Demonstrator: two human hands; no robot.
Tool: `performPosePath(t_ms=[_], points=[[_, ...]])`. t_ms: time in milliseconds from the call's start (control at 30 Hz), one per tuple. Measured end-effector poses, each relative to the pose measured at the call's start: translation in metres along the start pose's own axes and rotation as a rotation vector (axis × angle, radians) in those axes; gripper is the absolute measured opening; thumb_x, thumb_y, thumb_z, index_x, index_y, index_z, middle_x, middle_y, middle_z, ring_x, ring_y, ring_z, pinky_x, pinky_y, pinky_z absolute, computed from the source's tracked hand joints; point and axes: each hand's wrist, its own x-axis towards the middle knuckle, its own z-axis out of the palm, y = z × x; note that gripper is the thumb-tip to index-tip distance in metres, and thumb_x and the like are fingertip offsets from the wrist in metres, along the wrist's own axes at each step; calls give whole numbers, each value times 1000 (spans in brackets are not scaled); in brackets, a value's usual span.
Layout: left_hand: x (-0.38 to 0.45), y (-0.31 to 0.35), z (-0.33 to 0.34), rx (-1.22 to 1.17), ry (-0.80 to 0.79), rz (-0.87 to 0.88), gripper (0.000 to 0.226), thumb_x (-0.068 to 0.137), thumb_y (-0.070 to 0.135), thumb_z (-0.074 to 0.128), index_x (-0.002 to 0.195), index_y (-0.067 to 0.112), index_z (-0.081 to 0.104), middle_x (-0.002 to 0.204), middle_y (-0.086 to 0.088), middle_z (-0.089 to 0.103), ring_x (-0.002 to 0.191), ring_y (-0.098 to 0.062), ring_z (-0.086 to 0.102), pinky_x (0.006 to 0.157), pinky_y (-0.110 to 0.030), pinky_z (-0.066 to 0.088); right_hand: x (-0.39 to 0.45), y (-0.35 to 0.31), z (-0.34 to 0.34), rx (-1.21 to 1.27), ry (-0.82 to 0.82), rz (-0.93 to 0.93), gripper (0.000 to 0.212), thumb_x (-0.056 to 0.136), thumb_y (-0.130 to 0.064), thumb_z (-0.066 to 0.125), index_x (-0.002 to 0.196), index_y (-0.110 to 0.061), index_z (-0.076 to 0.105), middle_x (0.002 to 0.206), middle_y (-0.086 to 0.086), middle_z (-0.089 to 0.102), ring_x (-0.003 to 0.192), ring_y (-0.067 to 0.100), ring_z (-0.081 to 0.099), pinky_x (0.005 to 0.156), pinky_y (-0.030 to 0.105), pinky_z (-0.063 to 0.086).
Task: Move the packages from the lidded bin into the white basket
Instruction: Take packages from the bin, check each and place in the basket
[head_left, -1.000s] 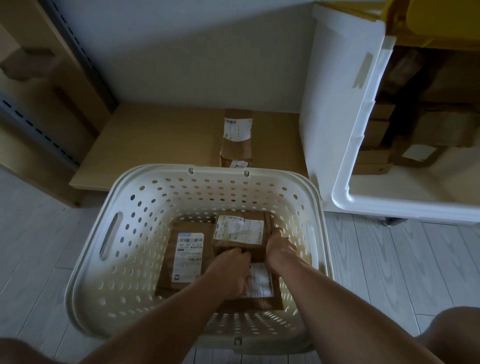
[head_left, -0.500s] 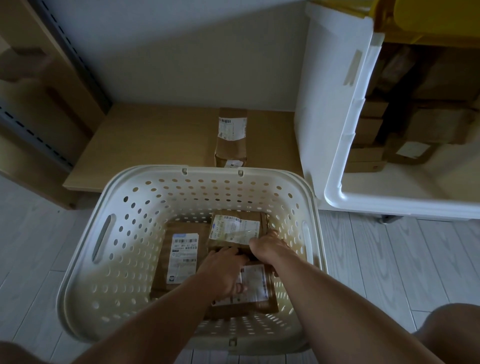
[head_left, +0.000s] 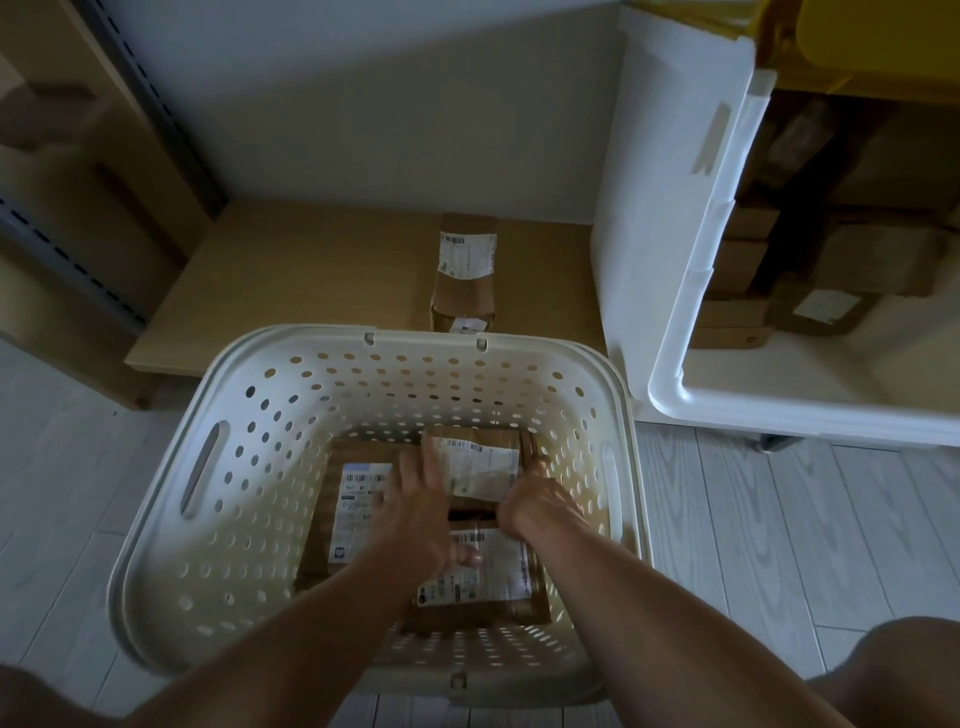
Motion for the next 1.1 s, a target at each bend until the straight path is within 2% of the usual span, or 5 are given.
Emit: performPosePath(t_ms=[333,533,867,1000,1100], points=[[11,-2,-2,-855,-158,-220,37,98,30,57,126,20,37,107,-3,62,95,-17,63,75,-35,51,4,-6,-17,255,-66,34,80,102,-19,48,160,-7,-5,158,25,33,141,40,42,113,43,39],[10,-3,-4,-890,-221,-213,39,98,32,59,130,16,41,109,-5,64,98,-20,65,87,-40,56,3,-6,-10,206,-44,24,85,101,-28,53,160,-6,-5,162,25,23,150,41,26,121,48,27],[28,-21,2,-1037,-173,-213,123,58,105,39,152,26,41,157,-13,43,142,-34,44,115,-59,35,-16,2,-8,-135,69,-292,120,85,-27,80,161,-11,-11,170,14,-1,156,36,7,124,52,22],[-4,-5,-43,-859,3,-123,58,105,51,41,151,16,41,153,-15,46,135,-32,49,112,-49,41,-33,4,-27,-185,104,-467,116,82,-34,79,161,-7,-1,168,17,7,154,38,11,123,53,26],[-33,0,-68,-694,83,25,62,107,44,42,162,23,22,167,-8,25,152,-29,28,122,-49,25,-57,4,-43,-214,164,-621,113,81,-25,78,161,-15,-1,167,11,13,152,34,19,123,48,28]])
